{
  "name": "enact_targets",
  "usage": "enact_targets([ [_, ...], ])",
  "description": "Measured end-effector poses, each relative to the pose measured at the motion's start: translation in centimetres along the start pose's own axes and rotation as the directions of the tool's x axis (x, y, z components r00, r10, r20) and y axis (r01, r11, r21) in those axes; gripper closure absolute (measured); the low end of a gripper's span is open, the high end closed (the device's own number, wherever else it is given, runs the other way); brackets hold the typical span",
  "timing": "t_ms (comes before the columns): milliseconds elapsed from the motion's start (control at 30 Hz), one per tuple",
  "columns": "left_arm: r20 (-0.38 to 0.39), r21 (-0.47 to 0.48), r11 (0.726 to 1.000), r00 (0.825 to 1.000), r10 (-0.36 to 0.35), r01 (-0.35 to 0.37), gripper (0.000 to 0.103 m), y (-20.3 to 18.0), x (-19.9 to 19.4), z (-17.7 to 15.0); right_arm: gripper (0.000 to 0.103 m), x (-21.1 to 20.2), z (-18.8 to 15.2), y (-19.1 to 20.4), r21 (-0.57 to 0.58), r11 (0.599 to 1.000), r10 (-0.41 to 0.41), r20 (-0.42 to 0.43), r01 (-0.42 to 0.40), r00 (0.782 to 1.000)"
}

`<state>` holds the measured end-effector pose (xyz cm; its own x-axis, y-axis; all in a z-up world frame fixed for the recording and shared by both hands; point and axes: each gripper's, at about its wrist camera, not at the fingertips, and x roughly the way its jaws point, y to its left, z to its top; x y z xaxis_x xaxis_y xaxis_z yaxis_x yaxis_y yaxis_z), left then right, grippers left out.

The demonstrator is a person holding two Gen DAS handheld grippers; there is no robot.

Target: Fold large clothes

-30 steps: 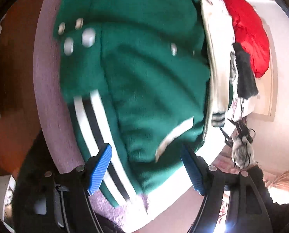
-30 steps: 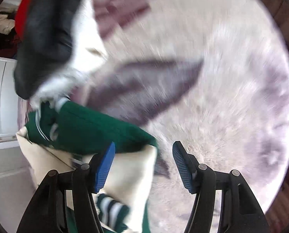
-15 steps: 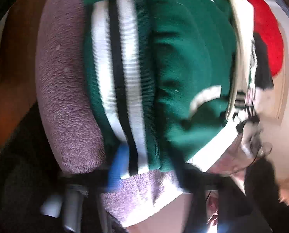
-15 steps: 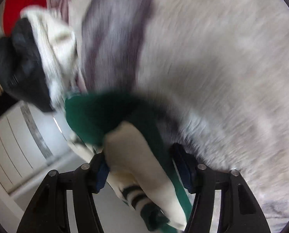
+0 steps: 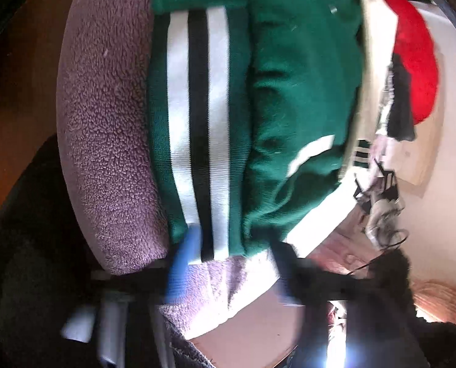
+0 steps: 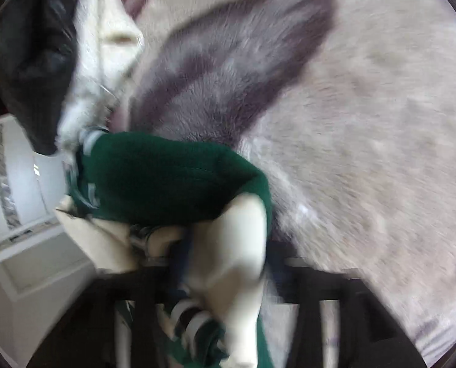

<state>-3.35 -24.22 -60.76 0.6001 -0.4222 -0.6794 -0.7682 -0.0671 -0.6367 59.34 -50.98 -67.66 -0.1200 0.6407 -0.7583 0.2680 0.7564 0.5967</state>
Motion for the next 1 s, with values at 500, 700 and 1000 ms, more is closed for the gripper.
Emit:
enact_targets([
  [500,0.047,-0.085,0.989,0.992,-0.117,0.120,0.027,0.9,3.6,0.1,0.001,4.3,-4.3,-4.9,-0.035,0.975,0.212,-0.128,-0.218,0.969],
  [700,0.075,-0.010,0.998,0.995,-0.063,0.064,0.092,1.0,1.0,-0.4,0.007,4.9,-4.8,-3.0,-0.043,0.964,0.258,-0.102,-0.263,0.961],
  [1000,0.103,0.051,0.998,0.994,-0.035,0.030,0.095,-2.6,-2.6,-0.9,0.093,5.6,-6.3,3.2,-0.128,0.992,0.014,-0.046,-0.020,0.999],
])
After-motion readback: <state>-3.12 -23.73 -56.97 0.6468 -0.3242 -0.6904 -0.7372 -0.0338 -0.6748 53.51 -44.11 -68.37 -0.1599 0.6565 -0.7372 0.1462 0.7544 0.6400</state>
